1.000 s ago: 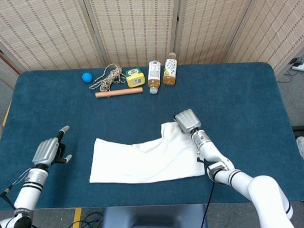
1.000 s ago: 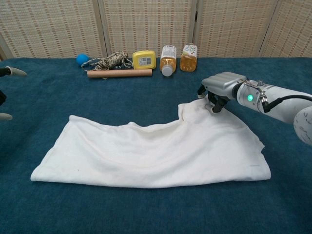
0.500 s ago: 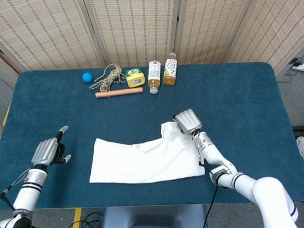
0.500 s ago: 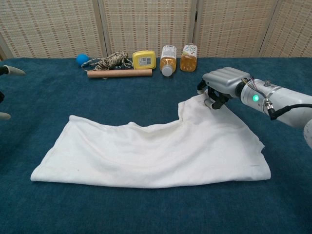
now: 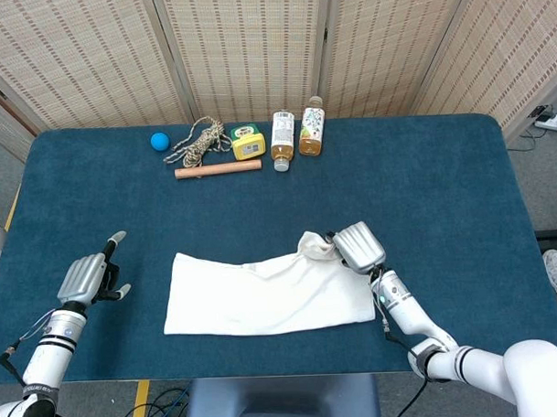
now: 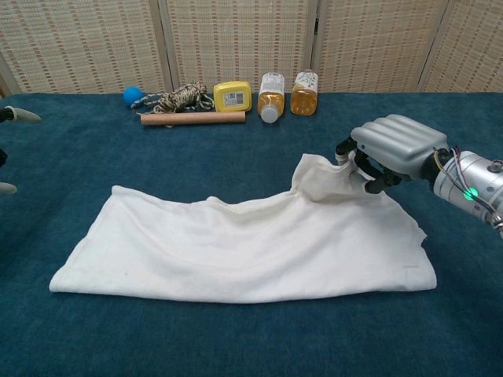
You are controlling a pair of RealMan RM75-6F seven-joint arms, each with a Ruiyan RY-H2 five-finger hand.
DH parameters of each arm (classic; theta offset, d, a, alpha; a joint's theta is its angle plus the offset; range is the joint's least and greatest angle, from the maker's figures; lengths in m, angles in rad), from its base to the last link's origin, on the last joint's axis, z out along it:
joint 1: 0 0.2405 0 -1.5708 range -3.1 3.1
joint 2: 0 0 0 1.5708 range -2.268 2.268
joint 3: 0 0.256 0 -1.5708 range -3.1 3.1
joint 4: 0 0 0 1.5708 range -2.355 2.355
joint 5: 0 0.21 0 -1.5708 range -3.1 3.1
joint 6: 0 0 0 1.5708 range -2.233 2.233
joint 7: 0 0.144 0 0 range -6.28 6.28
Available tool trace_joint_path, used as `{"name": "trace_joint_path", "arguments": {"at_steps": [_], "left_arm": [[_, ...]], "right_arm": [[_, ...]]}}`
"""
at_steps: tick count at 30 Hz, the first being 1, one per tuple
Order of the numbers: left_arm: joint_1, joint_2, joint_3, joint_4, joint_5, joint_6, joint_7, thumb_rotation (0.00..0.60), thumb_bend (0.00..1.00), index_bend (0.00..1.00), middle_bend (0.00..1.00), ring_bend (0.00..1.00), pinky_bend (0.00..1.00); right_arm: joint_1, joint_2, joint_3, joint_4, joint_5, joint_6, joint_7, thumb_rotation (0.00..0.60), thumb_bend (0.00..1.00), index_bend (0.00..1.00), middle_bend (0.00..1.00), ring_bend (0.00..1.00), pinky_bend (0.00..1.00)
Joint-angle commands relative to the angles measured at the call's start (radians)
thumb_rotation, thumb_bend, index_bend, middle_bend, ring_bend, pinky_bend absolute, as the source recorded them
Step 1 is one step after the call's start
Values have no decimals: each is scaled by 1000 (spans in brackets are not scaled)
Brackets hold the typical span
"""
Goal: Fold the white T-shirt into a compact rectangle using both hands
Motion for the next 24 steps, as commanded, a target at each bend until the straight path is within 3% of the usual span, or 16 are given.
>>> {"name": "trace_joint_path", "arguments": {"at_steps": [1, 8, 12, 16, 24], "left_arm": [[-1, -2, 1, 2, 1, -3, 0, 600, 305, 0, 852, 779, 934], [-3, -4, 1, 7, -2, -10, 1, 600, 306, 0, 852, 779, 933], [-4, -6, 0, 6, -1, -8, 2, 600, 305, 0, 852, 779, 934], [-4, -5, -1, 6, -2, -8, 2, 600, 306, 0, 852, 779, 934], [-4, -6, -1, 6, 0, -11, -1, 600, 305, 0, 852, 779, 933]], "right_arm": [[-35, 24, -31, -43, -15, 20, -38, 600, 532, 523, 825, 920, 1000], [-78, 58, -67, -102, -25, 19, -55, 600, 531, 462, 824, 920, 1000], [-91, 79, -79, -139, -29, 10, -69, 600, 532, 265, 824, 919, 1000], [-104, 99, -89, -171, -37, 12, -75, 600, 532, 167, 824, 919, 1000], [-140, 135, -122, -231, -56, 16, -86, 600, 532, 149, 824, 919, 1000]]}}
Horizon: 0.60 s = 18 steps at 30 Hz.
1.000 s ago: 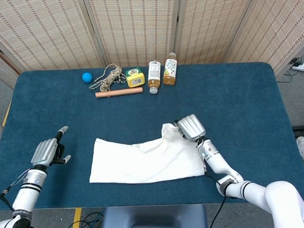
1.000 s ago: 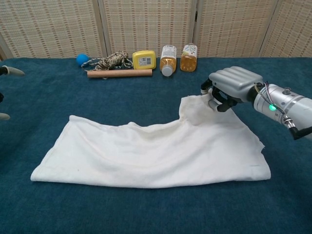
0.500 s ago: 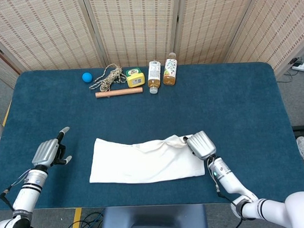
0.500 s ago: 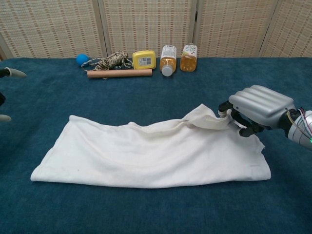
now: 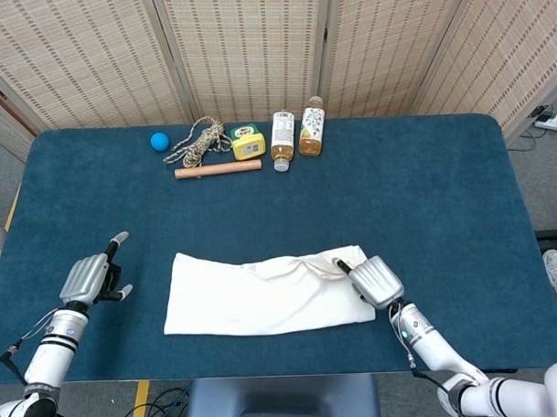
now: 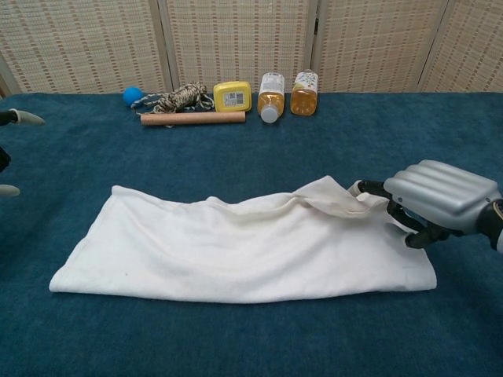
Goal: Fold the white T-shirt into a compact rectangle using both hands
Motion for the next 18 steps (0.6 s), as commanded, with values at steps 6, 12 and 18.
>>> {"name": "trace_joint_path", "arguments": {"at_steps": [6, 12, 18], "left_arm": [[-2, -1, -1, -2, 0, -1, 3, 600, 306, 0, 852, 779, 934], [-5, -2, -1, -6, 0, -1, 9, 600, 305, 0, 852, 779, 934], [-8, -1, 0, 2, 14, 4, 16, 600, 305, 0, 851, 777, 933]], "right_arm": [[-31, 26, -31, -32, -25, 3, 0, 600, 531, 149, 824, 919, 1000], [-49, 36, -45, -47, -35, -2, 2, 600, 532, 149, 824, 919, 1000], [-62, 69, -29, -93, -66, 45, 25, 600, 531, 149, 824, 920, 1000]]}}
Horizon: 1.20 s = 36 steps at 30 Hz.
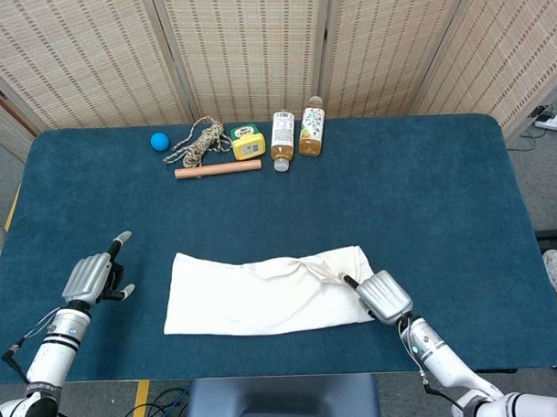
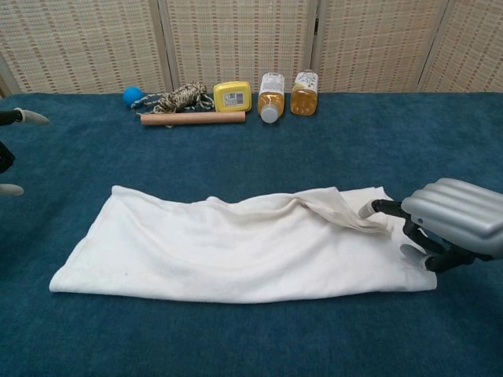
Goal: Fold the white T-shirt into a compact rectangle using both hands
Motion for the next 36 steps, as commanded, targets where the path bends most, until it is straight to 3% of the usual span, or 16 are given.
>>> {"name": "trace_joint_path", "arguments": {"at_steps": [1, 6, 10, 14, 20, 28, 36], "left_arm": [[0, 1, 2, 6, 16, 6, 1, 600, 305, 0, 848, 773, 933], [9, -12, 20, 52, 142, 31, -51, 600, 306, 10, 834, 747, 929], [3, -38, 68, 155, 343, 61, -118, 600, 305, 77, 821, 729, 895], [-18, -101, 121, 337, 554, 135, -207, 600, 294, 185, 811, 718, 873], [-36, -240, 182, 652, 748, 292, -313, 600, 161, 328, 811, 714, 872], [-43, -436, 240, 1041, 872, 478, -383, 600, 133, 391, 811, 713, 872], [-36, -579, 265, 1268, 868, 520, -444, 600, 133, 401, 812, 713, 872]], "right_arm": [[-7, 30, 11, -37, -24, 34, 17, 600, 531, 149, 824, 920, 1000], [-20, 127, 47, -142, -63, 120, 32, 600, 531, 149, 824, 919, 1000], [-28, 212, 93, -220, -74, 183, 20, 600, 531, 149, 824, 919, 1000], [-41, 283, 126, -273, -62, 216, -3, 600, 531, 149, 824, 919, 1000], [-81, 323, 132, -308, -38, 247, -2, 600, 532, 149, 824, 919, 1000], [-138, 332, 102, -313, -46, 279, 3, 600, 531, 149, 824, 919, 1000], [-169, 344, 100, -324, -54, 298, 3, 600, 531, 149, 824, 919, 1000]]}}
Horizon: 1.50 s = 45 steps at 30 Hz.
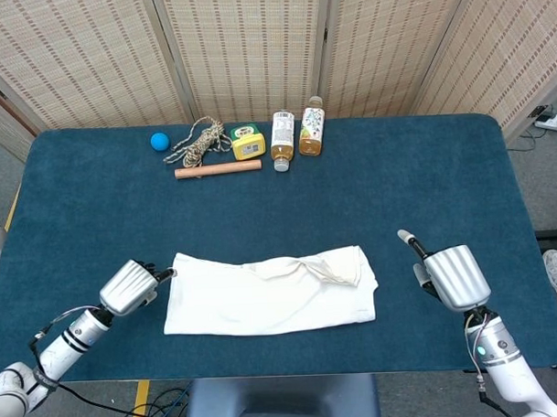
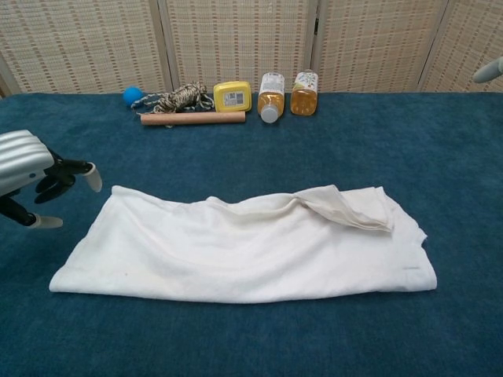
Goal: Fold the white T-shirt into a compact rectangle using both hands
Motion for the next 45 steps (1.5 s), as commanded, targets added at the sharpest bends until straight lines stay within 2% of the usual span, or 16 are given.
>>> {"name": "trace_joint_path", "arguments": {"at_steps": [1, 8, 16, 45], "left_arm": [[3, -86, 19, 107, 5, 45, -27, 600, 133, 403, 812, 713, 872], [-7, -122, 42, 197, -2, 32, -34, 600, 133, 407, 812, 713, 872], [-5, -137, 66, 243, -15, -1, -39, 600, 133, 406, 811, 713, 872], [-25, -187, 82, 222, -70, -51, -75, 600, 133, 400, 812, 713, 871]], "right_arm": [[-8, 4, 2, -2, -1, 6, 1, 600, 531, 149, 824, 919, 1000], [-33, 9, 3, 0, 8, 14, 9, 600, 532, 149, 824, 920, 1000], [-48, 4, 10, 8, 15, 13, 16, 600, 531, 149, 824, 919, 1000], [-81, -2, 24, 13, 12, 11, 36, 600, 531, 149, 824, 919, 1000]]}}
